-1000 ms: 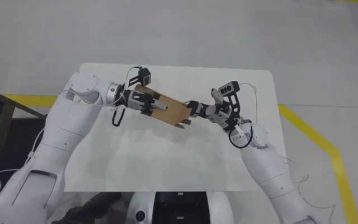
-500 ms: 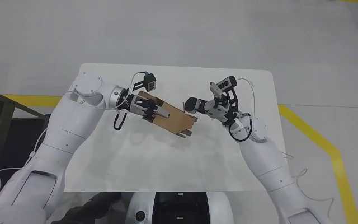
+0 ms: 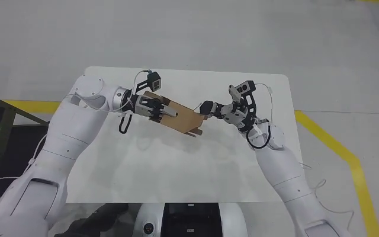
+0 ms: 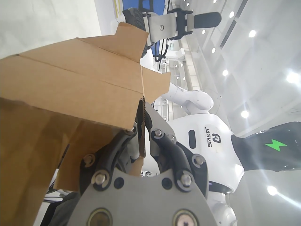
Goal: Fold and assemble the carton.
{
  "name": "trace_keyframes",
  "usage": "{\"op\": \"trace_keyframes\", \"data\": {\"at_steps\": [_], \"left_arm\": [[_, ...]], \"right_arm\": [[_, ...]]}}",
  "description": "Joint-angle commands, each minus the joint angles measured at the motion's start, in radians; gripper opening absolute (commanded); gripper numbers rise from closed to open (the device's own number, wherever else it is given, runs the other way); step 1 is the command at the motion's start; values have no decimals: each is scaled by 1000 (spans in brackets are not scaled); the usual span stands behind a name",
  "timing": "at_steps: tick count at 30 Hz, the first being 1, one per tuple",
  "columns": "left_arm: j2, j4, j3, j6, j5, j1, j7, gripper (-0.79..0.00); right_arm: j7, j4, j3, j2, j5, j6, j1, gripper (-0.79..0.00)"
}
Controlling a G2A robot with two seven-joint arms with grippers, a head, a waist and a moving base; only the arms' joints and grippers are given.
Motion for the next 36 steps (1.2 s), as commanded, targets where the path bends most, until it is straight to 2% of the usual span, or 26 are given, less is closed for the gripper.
{"op": "trace_keyframes", "data": {"at_steps": [1, 21, 32, 36], "left_arm": [[0, 9, -6, 0, -6, -1, 14, -785], [-16, 51, -9, -6, -26, -9, 112, -785], [-21, 54, -11, -8, -32, -13, 109, -785], [-21, 68, -21, -3, -40, -16, 97, -785]], "right_arm": [[0, -8, 7, 1, -1, 4, -9, 0], [56, -92, -85, -12, -39, 75, -57, 0], [45, -47, -137, -34, -29, 48, -16, 0], [54, -46, -117, -30, -45, 40, -26, 0]]}}
